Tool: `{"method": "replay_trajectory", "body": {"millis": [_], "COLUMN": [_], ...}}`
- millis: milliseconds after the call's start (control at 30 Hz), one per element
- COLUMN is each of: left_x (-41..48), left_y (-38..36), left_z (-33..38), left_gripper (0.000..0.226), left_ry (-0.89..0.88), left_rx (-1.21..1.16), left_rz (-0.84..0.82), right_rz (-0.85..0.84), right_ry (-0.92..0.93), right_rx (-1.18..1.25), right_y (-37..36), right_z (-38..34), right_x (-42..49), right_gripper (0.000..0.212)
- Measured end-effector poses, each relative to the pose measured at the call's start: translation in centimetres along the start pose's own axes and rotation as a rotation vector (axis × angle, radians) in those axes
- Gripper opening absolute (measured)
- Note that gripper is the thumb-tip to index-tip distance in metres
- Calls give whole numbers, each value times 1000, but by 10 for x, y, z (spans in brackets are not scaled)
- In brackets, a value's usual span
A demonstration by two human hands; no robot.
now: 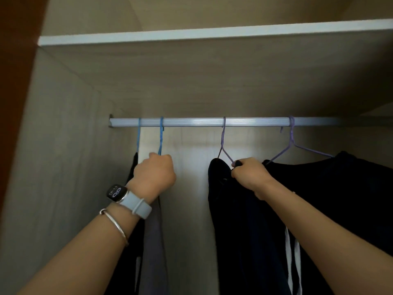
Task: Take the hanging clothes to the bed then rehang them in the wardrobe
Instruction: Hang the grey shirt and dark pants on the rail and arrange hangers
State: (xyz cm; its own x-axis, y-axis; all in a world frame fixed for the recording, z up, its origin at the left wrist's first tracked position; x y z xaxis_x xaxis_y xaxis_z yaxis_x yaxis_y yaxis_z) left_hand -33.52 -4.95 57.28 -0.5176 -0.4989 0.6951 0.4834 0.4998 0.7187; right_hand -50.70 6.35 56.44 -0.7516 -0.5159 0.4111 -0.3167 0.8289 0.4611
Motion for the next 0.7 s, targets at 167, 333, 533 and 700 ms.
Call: {"method": "replay_trajectory", "body": {"millis": [167,333,533,700], "left_x": [-2,-6,-7,-11], "left_y": [-7,-5,7,3], "left_z": [-41,-48,2,61], "left_gripper": [46,53,31,70], "left_ry": [-19,-66,-209,-254], "left_rx": [-14,14,-113,-661], "left_rz": [-52,-38,75,19], "right_rz": [-46,-171,-390,70], "right_ry": [18,-9,1,132], "right_rx": [-98,-80,44,-303], "right_y": [-30,-46,-38,32], "right_z": [-33,-45,-37,-7], "right_x": [-5,-13,-25,-7], "right_gripper": [35,28,44,45]}}
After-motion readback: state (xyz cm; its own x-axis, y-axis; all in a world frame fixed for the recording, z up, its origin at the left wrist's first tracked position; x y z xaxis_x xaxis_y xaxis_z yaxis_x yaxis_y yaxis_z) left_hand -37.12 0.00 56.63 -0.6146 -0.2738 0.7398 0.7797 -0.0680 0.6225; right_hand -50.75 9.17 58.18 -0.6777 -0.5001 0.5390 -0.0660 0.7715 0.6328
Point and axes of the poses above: each hand's wrist, its own x-axis towards the middle knuckle, its own y-axis out of the back of the hand, z = x × y, the point moved 6 cm from there along x, towards the middle knuckle, and after that the axes turned 12 degrees about -y, right-handed, at the moved point
